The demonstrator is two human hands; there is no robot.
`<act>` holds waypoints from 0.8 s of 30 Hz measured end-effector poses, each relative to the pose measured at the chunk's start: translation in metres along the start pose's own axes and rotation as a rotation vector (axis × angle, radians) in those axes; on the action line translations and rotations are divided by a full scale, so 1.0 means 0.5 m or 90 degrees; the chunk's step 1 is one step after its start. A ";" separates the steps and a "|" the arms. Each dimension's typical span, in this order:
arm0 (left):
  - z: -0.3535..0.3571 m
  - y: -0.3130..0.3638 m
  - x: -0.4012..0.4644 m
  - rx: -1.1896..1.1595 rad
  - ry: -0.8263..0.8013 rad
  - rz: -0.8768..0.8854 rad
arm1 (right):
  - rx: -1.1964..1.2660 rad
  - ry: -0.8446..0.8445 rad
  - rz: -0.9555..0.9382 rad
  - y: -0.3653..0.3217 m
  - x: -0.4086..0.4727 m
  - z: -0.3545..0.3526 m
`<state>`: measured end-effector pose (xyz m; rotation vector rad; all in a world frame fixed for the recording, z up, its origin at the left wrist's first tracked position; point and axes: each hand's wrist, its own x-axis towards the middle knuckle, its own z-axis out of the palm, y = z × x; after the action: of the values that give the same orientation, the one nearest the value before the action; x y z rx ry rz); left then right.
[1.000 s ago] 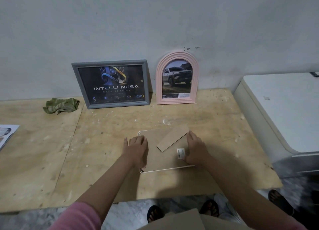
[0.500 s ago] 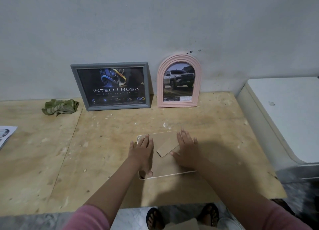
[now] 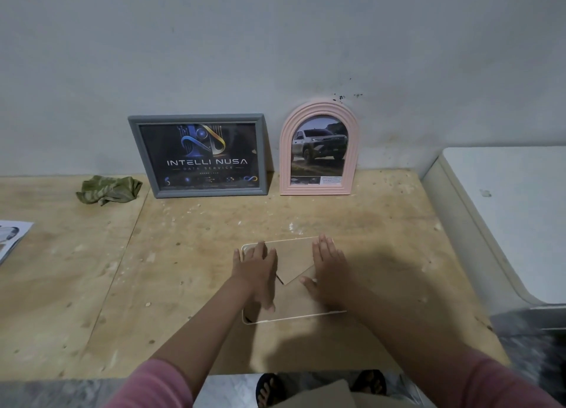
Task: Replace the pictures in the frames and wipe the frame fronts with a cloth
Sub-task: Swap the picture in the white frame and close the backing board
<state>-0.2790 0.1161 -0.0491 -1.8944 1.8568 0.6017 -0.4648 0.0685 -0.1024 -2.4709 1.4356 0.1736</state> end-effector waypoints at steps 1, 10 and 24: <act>-0.003 0.005 0.002 -0.048 0.024 -0.003 | 0.039 0.009 -0.009 0.004 0.001 -0.009; -0.013 0.054 0.049 -0.187 0.074 0.054 | 0.464 0.179 0.344 0.062 0.030 -0.055; -0.015 0.056 0.068 -0.141 0.074 0.043 | 0.472 0.062 0.290 0.116 0.069 -0.073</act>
<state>-0.3065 0.0834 -0.0625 -2.0511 2.0061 0.7632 -0.4992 0.0018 -0.0862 -1.5647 1.6893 -0.3383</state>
